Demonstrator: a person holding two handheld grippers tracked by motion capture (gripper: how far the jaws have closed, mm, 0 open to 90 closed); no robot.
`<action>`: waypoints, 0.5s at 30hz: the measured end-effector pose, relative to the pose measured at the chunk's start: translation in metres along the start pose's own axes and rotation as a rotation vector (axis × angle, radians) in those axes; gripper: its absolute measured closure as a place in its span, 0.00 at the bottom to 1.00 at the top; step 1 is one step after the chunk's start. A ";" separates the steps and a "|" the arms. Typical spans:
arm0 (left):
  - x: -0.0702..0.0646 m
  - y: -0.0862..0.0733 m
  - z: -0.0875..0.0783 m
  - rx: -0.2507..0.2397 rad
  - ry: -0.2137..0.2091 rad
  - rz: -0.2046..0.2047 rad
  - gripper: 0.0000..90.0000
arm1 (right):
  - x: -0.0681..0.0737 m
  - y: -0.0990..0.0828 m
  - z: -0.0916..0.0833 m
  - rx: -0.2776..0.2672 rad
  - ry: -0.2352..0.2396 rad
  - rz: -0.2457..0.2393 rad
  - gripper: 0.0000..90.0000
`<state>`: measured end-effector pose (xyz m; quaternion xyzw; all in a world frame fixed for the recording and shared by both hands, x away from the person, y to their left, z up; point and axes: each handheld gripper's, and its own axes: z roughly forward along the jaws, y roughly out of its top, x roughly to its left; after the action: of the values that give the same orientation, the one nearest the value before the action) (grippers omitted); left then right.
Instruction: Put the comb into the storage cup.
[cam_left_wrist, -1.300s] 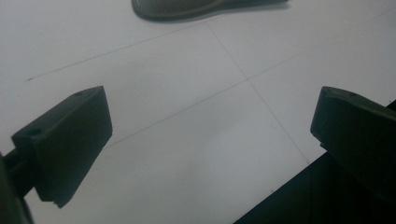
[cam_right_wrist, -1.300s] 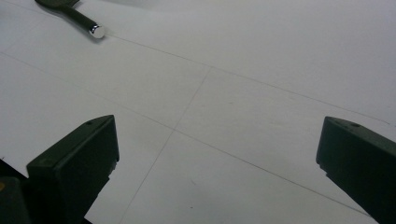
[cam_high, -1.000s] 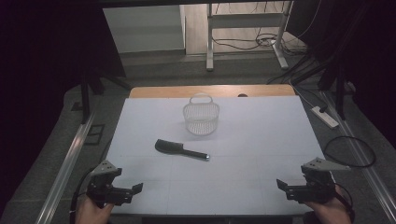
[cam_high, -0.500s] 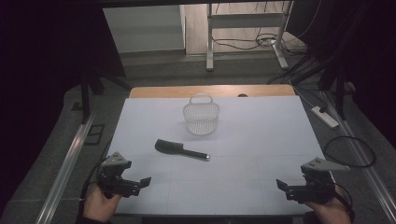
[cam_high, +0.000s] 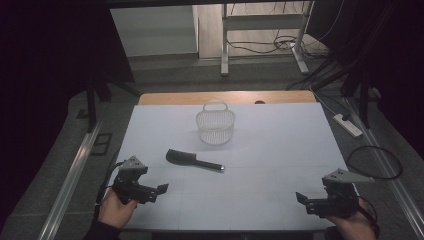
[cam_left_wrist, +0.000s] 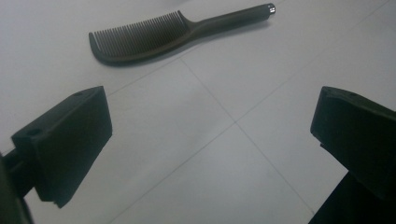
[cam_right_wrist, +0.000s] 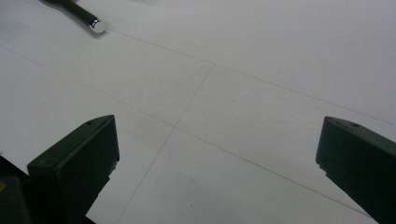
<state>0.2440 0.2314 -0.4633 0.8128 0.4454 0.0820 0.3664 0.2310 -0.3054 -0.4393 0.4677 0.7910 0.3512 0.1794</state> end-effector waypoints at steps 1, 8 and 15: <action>0.000 0.001 0.001 -0.001 -0.004 -0.001 0.00 | 0.000 0.000 0.000 0.000 0.000 0.000 0.00; 0.001 0.013 0.007 0.003 -0.010 0.002 0.00 | 0.000 0.000 0.000 -0.001 0.001 0.000 0.00; 0.002 0.024 0.013 0.028 -0.015 -0.003 0.00 | 0.000 0.000 0.000 -0.001 0.001 -0.001 0.00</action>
<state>0.2674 0.2174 -0.4570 0.8179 0.4449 0.0691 0.3582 0.2309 -0.3056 -0.4392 0.4673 0.7911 0.3517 0.1793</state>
